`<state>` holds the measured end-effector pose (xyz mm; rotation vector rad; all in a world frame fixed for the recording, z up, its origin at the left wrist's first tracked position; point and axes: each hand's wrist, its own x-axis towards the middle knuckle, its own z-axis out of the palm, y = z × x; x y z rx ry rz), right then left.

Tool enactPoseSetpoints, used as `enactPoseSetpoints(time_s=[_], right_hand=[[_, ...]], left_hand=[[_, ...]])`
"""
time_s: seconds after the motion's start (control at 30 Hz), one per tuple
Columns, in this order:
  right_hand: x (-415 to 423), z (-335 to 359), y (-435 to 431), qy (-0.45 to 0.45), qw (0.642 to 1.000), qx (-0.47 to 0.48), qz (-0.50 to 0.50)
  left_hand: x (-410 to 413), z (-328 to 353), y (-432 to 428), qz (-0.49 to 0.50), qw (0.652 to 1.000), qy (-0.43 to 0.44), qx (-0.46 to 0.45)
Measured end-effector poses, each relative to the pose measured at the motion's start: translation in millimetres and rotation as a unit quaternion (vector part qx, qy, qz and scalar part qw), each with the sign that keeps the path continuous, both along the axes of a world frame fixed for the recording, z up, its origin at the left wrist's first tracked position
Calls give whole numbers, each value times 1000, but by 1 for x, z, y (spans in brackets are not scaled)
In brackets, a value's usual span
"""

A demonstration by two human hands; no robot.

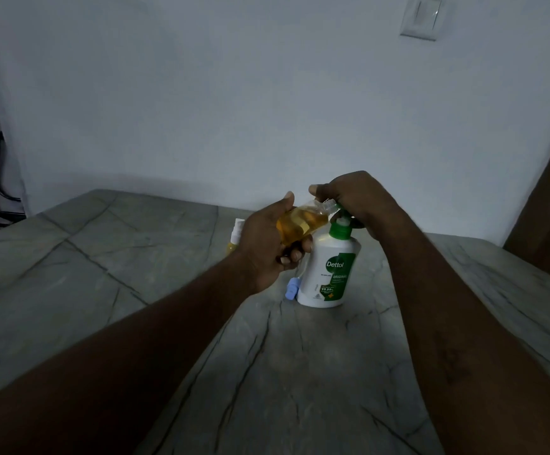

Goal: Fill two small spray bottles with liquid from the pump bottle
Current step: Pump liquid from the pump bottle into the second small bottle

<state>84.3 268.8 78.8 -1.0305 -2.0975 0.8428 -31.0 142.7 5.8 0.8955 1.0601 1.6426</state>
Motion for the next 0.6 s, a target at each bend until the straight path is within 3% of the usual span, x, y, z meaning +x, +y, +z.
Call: enactPoseSetpoints(time_s=[0.4,0.6], right_hand=[[0,-9,-8,8,998,-65,19],[1,-8,-7,3,999,-32,3]], left_hand=[[-2,-2,0,5,1000,7,-17],[-1,-3,0,4,1000,5,-10]])
